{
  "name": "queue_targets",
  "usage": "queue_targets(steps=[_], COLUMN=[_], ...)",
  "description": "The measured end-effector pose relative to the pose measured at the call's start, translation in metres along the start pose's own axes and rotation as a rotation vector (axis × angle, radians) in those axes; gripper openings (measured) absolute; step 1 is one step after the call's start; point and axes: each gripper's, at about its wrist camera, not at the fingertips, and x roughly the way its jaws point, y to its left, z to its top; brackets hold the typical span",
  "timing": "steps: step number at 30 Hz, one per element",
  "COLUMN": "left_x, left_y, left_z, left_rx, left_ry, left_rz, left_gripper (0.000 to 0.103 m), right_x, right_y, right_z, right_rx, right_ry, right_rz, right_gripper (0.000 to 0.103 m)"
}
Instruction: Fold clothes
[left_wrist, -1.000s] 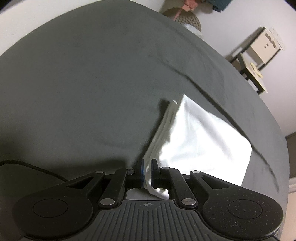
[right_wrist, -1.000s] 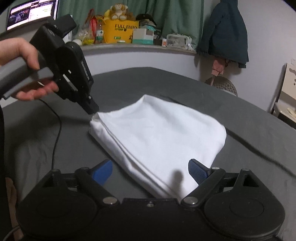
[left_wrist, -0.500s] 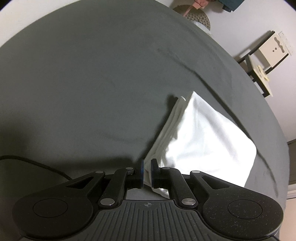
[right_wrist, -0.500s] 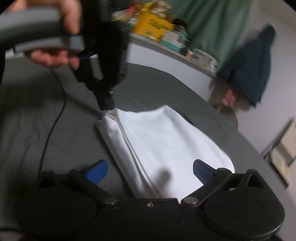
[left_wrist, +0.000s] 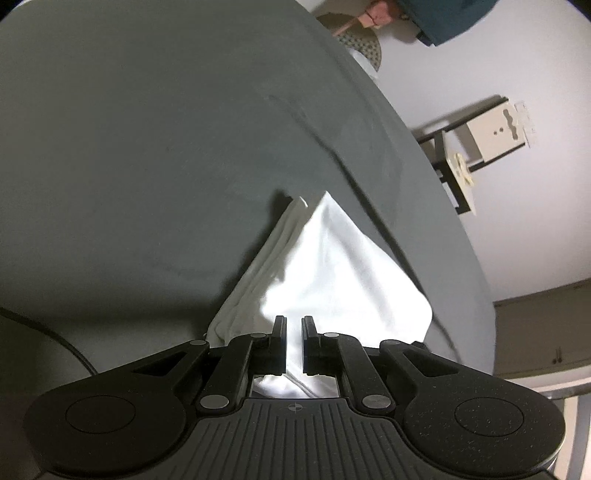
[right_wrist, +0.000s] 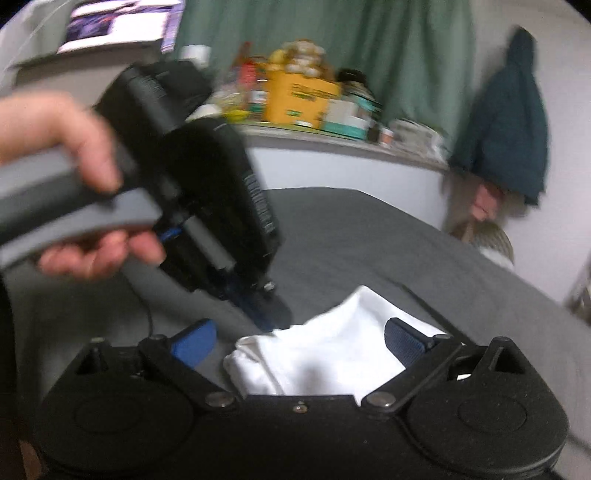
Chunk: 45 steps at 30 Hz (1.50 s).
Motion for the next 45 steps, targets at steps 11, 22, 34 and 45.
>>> queue_targets(steps=[11, 22, 34, 45], left_x=[-0.008, 0.002, 0.0, 0.011], left_y=[0.009, -0.003, 0.043, 0.05], left_z=[-0.003, -0.009, -0.004, -0.01], left_rx=[-0.043, -0.004, -0.177, -0.245], left_ry=[0.017, 0.052, 0.073, 0.133], left_rz=[-0.116, -0.13, -0.097, -0.109], left_gripper=[0.005, 0.1, 0.1, 0.1], right_x=[0.019, 0.014, 0.002, 0.04], right_y=[-0.012, -0.034, 0.0, 0.07], right_z=[-0.004, -0.013, -0.028, -0.05], right_rx=[0.102, 0.26, -0.081, -0.64], right_ry=[0.046, 0.016, 0.127, 0.182], right_rz=[-0.133, -0.188, -0.043, -0.125], right_gripper=[0.099, 0.1, 0.102, 0.1])
